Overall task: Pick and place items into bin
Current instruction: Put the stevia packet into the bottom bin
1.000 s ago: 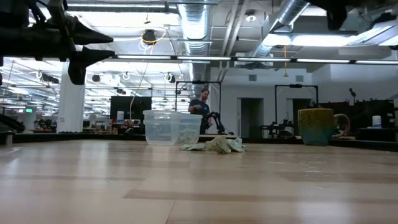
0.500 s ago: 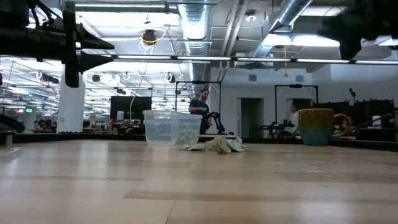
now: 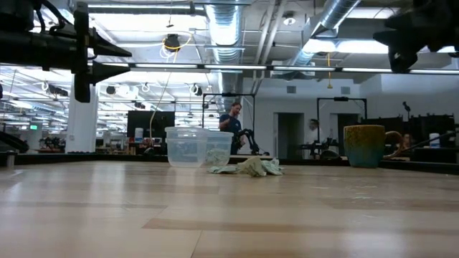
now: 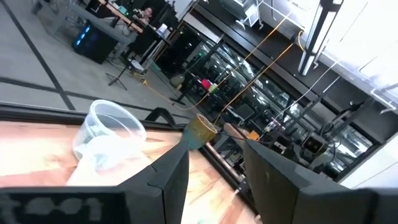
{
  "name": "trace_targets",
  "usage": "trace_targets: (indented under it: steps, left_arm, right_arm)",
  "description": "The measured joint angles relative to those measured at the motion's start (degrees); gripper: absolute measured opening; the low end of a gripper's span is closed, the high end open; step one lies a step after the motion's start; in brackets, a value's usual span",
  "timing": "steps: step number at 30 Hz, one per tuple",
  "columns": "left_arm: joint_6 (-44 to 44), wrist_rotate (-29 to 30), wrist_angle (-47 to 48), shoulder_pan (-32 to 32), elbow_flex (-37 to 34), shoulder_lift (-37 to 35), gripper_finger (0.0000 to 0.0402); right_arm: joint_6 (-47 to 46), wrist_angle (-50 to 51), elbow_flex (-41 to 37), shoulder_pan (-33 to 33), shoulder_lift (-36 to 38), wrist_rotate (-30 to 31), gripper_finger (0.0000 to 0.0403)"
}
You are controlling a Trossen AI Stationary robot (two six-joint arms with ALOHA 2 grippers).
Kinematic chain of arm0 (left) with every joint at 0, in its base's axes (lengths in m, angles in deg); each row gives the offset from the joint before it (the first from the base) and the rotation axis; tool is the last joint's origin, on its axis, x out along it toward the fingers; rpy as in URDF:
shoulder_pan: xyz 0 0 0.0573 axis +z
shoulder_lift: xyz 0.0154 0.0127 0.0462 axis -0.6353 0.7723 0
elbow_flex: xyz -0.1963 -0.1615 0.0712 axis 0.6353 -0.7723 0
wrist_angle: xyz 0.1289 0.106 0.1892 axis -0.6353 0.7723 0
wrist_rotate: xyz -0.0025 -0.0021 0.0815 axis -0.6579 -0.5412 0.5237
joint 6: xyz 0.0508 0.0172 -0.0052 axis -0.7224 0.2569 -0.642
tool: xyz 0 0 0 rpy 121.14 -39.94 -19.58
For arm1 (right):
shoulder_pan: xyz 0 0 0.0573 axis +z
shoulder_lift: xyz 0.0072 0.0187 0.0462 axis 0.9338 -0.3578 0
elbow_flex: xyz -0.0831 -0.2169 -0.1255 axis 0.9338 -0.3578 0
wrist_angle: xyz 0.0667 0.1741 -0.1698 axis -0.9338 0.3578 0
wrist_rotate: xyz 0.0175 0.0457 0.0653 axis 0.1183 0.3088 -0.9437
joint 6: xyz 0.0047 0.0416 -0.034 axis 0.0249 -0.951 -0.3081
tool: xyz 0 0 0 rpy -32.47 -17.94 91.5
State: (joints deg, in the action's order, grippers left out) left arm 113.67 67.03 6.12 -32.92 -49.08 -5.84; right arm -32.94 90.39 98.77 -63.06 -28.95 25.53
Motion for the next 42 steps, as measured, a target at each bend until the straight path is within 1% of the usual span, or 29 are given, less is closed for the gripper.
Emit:
trace_targets:
  steps: [8, 14, 18, 20, 23, 25, 30, 34, 38, 40, 42]
  left_arm:
    - [1.92, 0.00, -0.02, 0.00, 0.00, 0.00, 0.0143]
    - [3.51, -0.21, -0.02, 0.00, 0.00, 0.00, 0.0143]
    - [3.63, -2.21, -0.04, 0.00, 0.00, 0.00, 0.0143]
    - [1.72, -3.67, -0.02, 0.00, 0.00, 0.00, 0.0143]
    - [-3.74, -6.00, -0.04, 0.00, 0.00, 0.02, 0.0143]
    - [-6.26, -6.64, -0.11, -0.02, 0.00, 0.02, 0.0143]
    - [-4.95, -5.70, -1.94, 0.09, 0.00, 0.02, 0.0143]
    - [-5.71, -10.54, -4.45, 0.11, 0.46, 0.16, 0.0143]
    - [-8.70, -14.83, -4.12, 0.09, 2.82, 3.86, 0.0143]
    - [-11.36, -17.12, -2.42, 0.09, 5.00, 7.42, 0.0143]
    - [-14.52, -18.90, -0.03, 0.09, 7.66, 12.65, 0.0143]
  right_arm:
    - [-0.01, -12.46, -9.22, 0.00, 0.30, 0.24, 0.0135]
    - [-2.82, -12.81, -12.40, 0.00, 0.33, 0.67, 0.0134]
    - [-2.85, -13.28, -12.57, -0.04, -0.28, 1.07, 0.0137]
    - [-2.82, -13.28, -12.57, -0.07, -0.21, 1.09, 0.0137]
    - [-2.85, -13.19, -12.57, -0.07, -0.22, 0.99, 0.0135]
    - [-2.83, -13.17, -12.57, -0.01, -0.22, 0.73, 0.0134]
    - [-2.83, -13.06, -12.57, 0.00, -0.21, 0.56, 0.0136]
    - [-2.83, -13.02, -12.57, 0.00, -0.21, 0.56, 0.0138]
    - [-2.83, -12.99, -12.57, 0.00, -0.21, 0.56, 0.0137]
    - [-2.83, -12.97, -12.57, 0.00, -0.21, 0.54, 0.0136]
    - [-2.83, -12.97, -12.57, 0.00, -0.21, 0.54, 0.0137]
